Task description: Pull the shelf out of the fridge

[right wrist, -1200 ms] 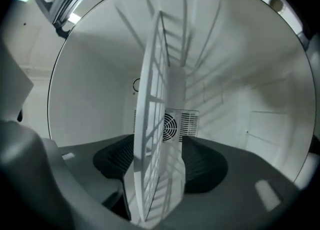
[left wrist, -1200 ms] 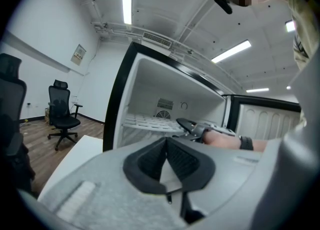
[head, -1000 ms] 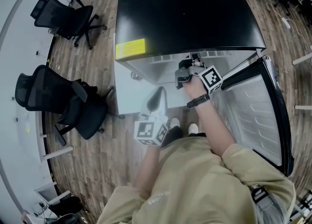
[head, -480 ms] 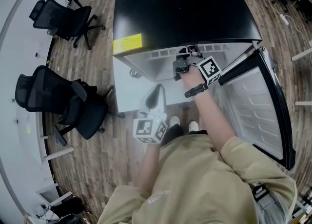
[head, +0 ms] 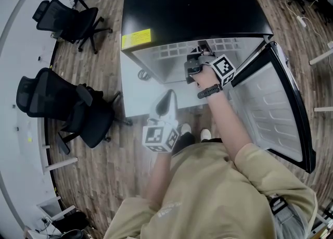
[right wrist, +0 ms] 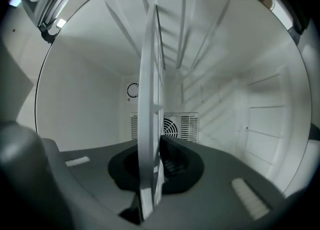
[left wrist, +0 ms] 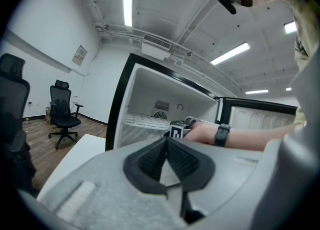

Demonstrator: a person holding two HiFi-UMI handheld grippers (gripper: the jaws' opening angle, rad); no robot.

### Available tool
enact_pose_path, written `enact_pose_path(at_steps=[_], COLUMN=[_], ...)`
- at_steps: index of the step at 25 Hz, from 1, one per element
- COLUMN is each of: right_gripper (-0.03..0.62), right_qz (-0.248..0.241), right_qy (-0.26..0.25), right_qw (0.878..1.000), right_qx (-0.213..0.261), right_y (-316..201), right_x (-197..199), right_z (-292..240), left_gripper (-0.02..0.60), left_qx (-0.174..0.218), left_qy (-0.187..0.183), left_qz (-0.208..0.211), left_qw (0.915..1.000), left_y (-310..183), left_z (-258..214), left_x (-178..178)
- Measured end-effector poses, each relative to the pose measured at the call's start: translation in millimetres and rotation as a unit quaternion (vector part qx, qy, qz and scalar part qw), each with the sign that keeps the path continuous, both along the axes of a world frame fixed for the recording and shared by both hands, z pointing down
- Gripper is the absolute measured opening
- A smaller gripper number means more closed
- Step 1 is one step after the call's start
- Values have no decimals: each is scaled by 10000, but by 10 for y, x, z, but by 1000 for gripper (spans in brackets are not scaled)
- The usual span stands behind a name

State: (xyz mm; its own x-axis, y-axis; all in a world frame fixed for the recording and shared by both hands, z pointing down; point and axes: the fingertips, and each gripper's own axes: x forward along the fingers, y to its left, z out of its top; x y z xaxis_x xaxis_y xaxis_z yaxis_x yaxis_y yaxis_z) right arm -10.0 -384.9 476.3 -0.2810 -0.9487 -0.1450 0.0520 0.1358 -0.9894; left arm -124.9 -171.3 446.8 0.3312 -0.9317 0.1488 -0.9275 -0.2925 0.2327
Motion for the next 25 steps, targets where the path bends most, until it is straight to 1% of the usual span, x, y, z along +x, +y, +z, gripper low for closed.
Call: enact_pose_path(at_steps=[8, 17, 25], right_gripper=[20, 20, 21], right_qz=[-46, -69, -203], right_qy=[-11, 139, 165], right_qw=[10000, 9999, 9996], right_qx=[-64, -10, 50], right_y=[229, 544, 901], right_x=[25, 69, 111], right_z=[0, 8, 23], left_gripper=[2, 2, 2], left_qx=[21, 65, 61], left_qy=[38, 82, 159], left_qz=[5, 147, 294], left_qw=[10000, 9998, 9994], left_y=[158, 279, 316], left_z=[-15, -32, -6], left_x=[-23, 30, 100])
